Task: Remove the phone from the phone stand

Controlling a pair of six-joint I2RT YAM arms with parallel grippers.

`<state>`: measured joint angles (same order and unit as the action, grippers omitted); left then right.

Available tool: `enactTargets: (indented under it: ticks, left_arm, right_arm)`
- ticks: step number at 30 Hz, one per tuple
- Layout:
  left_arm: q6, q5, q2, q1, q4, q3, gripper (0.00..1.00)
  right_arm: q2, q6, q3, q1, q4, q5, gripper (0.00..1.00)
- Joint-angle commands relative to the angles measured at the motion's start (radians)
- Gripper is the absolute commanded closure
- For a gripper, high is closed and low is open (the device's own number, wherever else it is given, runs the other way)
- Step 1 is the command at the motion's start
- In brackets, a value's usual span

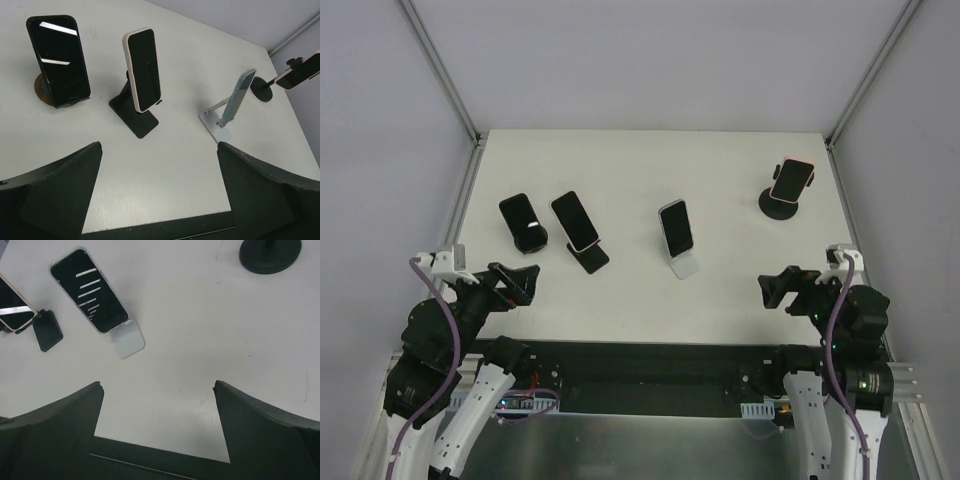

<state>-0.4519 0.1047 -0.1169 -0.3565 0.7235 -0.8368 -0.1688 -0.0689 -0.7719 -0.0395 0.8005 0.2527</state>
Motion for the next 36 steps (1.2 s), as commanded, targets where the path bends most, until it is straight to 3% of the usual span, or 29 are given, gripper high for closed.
enactTargets:
  ticks: [1, 7, 12, 22, 29, 36]
  left_arm:
    - [-0.041, -0.011, -0.102, -0.002, -0.036, -0.019, 0.01]
    - [-0.010, -0.016, -0.262, -0.002, -0.068, -0.105, 0.01]
    - [-0.007, -0.016, -0.325, -0.001, -0.096, -0.107, 0.01]
    - [-0.011, -0.042, -0.403, -0.001, -0.203, -0.090, 0.01]
    - [0.033, -0.082, -0.509, -0.001, -0.285, -0.110, 0.01]
    - [0.039, -0.143, -0.599, -0.001, -0.318, -0.128, 0.01]
  right_arm:
    - [-0.194, 0.009, -0.035, -0.002, -0.119, 0.167, 0.04]
    - [-0.381, 0.113, -0.015, -0.003, -0.375, 0.339, 0.04]
    - [-0.518, 0.159, -0.006, 0.006, -0.509, 0.364, 0.04]
    - [-0.765, -0.058, -0.093, 0.320, -0.538, 0.076, 0.04]
    - [-0.871, -0.098, -0.050, 0.490, -0.734, -0.069, 0.04]
    - [-0.997, -0.135, -0.026, 0.576, -0.970, -0.122, 0.04]
